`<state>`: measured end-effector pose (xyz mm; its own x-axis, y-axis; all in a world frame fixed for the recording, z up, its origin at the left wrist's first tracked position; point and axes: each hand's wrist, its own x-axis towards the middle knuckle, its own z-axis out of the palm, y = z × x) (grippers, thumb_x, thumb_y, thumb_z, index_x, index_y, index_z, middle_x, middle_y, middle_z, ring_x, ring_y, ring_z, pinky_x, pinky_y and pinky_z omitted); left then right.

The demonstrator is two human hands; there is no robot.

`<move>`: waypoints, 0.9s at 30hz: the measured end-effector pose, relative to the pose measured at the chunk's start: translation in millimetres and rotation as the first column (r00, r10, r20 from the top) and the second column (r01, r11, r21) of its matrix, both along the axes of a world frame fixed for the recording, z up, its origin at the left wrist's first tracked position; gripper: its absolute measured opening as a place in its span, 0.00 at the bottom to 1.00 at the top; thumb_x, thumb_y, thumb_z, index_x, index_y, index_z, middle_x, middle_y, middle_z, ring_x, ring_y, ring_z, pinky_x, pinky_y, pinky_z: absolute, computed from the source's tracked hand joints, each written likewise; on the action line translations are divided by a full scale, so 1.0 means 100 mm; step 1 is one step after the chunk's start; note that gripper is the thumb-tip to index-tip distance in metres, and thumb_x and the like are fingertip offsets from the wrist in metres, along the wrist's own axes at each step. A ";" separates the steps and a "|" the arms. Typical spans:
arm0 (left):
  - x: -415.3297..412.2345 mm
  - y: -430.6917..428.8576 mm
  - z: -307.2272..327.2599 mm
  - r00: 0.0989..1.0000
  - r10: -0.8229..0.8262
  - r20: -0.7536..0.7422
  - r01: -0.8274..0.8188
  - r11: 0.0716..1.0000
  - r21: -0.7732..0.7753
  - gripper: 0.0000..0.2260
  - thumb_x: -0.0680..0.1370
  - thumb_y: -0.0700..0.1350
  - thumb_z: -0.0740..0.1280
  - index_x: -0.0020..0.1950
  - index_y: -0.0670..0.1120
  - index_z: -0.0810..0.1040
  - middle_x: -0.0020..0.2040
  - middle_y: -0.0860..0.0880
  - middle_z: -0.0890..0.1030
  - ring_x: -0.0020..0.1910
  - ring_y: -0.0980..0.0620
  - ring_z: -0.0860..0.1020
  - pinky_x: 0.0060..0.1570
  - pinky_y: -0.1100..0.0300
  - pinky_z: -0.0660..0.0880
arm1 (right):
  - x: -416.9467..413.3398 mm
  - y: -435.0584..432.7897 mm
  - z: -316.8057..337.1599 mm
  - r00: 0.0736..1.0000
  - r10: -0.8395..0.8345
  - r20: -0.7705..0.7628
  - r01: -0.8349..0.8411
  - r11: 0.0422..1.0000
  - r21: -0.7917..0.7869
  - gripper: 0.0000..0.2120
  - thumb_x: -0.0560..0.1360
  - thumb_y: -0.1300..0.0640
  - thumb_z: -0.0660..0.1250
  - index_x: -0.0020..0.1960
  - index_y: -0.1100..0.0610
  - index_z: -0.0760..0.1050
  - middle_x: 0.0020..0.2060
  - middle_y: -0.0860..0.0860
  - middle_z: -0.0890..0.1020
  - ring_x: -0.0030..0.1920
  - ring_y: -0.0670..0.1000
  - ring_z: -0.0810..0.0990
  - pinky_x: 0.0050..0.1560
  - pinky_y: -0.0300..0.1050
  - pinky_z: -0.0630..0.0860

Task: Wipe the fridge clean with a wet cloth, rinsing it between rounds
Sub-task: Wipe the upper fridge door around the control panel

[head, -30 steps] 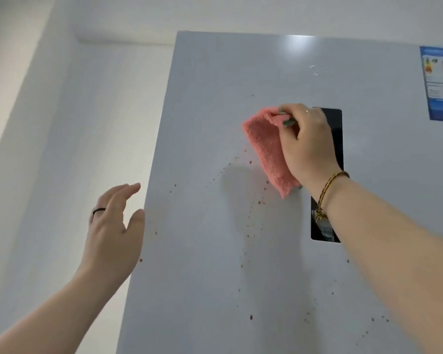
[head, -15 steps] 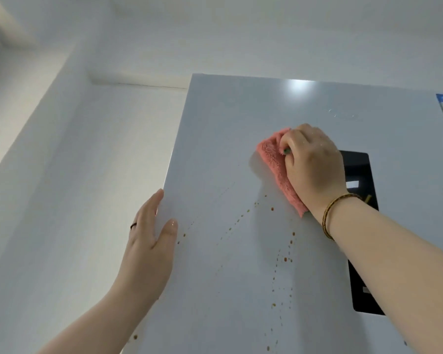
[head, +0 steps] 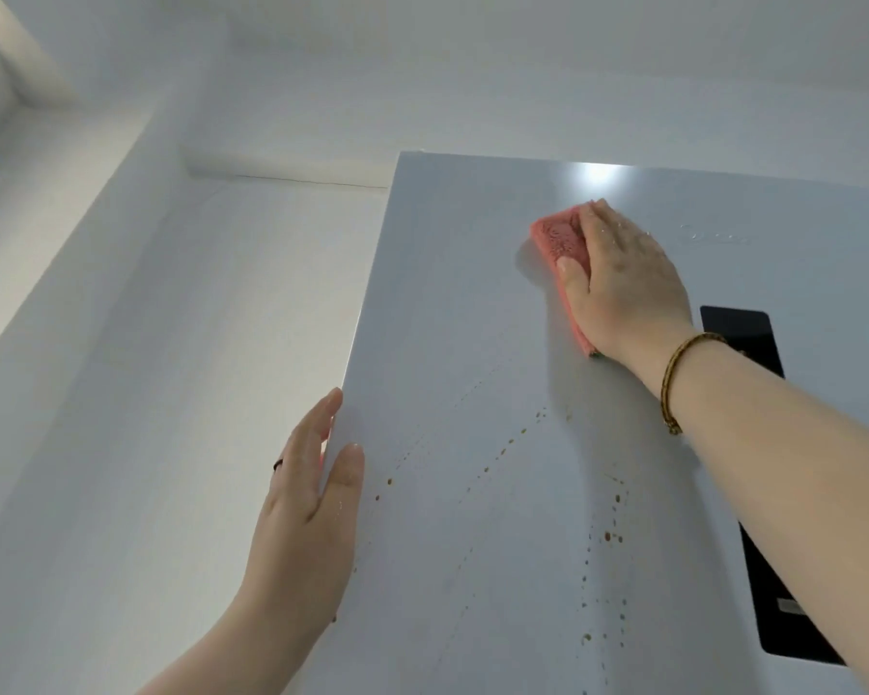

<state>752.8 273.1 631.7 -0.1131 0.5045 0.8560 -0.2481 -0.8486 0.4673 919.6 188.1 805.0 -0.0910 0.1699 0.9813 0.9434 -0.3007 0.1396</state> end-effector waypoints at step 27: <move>0.14 0.32 -0.09 0.975 0.210 0.069 -0.219 0.963 0.157 0.28 0.57 0.65 0.49 0.58 0.76 0.61 0.55 0.86 0.59 0.54 0.87 0.55 0.48 0.88 0.55 | -0.80 0.56 0.73 0.994 0.097 -0.059 -0.089 0.988 0.124 0.37 0.72 0.70 0.52 0.75 0.52 0.41 0.75 0.52 0.51 0.75 0.51 0.51 0.73 0.52 0.38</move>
<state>767.1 305.2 622.3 -0.2490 0.3183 0.9147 -0.0719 -0.9479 0.3103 839.9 244.3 878.1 -0.0366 0.0435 0.9984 0.9739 -0.2222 0.0454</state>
